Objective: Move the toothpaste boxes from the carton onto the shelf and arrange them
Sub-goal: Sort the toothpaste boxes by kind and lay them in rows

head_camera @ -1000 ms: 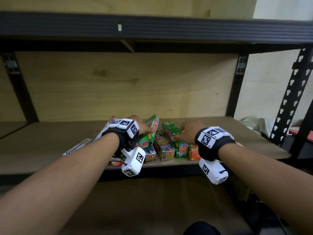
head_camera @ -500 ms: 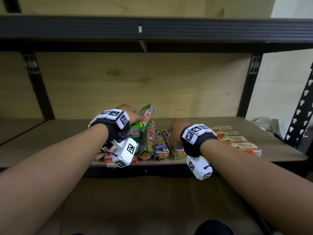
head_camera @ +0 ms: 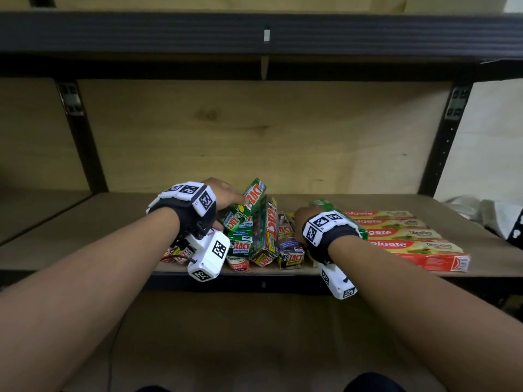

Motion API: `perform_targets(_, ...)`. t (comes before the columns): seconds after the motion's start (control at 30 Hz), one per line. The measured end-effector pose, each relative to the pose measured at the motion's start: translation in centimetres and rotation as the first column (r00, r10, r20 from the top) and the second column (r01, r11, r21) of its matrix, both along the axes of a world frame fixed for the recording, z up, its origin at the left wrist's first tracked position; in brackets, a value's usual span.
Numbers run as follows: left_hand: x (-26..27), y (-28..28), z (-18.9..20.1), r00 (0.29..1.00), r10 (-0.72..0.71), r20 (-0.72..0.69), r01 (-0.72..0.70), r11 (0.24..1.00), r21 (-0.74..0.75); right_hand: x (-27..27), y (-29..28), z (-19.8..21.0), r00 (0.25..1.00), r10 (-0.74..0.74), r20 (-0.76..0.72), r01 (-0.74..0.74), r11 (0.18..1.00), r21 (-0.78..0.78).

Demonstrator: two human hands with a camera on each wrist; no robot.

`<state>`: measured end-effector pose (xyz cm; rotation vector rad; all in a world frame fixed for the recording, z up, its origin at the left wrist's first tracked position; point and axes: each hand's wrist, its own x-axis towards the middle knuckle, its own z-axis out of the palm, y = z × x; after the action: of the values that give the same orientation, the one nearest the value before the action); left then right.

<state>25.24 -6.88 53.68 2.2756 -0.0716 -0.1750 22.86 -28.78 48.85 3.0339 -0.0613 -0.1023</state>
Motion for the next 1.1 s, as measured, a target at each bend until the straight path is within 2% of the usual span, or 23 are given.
perform_targets(0.1,0.2,0.0,-0.3,1.0,0.005,0.02,-0.005,1.0,-0.018,0.8,0.4,0.2,0.999,-0.033,0.011,0.032,0.998,0.054)
perform_targets(0.23,0.8,0.1,-1.3,0.99,0.038,0.137,-0.037,0.999,-0.012,2.9,0.3,-0.6,0.999,-0.043,-0.017,0.044,0.998,0.052)
perform_targets(0.37,0.8,0.3,-1.5,0.989,0.076,0.127,-0.065,0.994,-0.092,3.5,-0.1,-1.0,0.996,-0.067,-0.056,0.071,0.996,0.062)
perform_targets(0.47,0.5,0.6,-1.2,0.985,0.088,0.145,-0.071,0.991,-0.117,5.5,-1.9,-2.1,0.996,-0.08,0.025,0.078,0.994,0.07)
perform_targets(0.57,0.1,1.1,-0.4,0.977,0.108,0.183,-0.084,0.988,-0.131,2.4,-0.6,0.9,0.985,-0.124,0.117,0.1,0.976,0.191)
perform_targets(0.73,-0.4,3.0,0.8,0.967,0.13,0.217,-0.094,0.982,-0.165,-1.9,1.4,5.4,0.967,-0.112,0.227,0.039,0.953,0.302)
perform_targets(0.97,-0.3,7.2,1.5,0.941,0.201,0.271,-0.149,0.968,-0.2,-2.9,5.4,7.8,0.983,-0.049,0.177,-0.039,0.885,0.463)
perform_targets(1.1,-0.1,10.1,1.1,0.915,0.268,0.301,-0.211,0.955,-0.209,-1.9,8.5,7.8,0.986,0.003,0.169,-0.106,0.788,0.606)
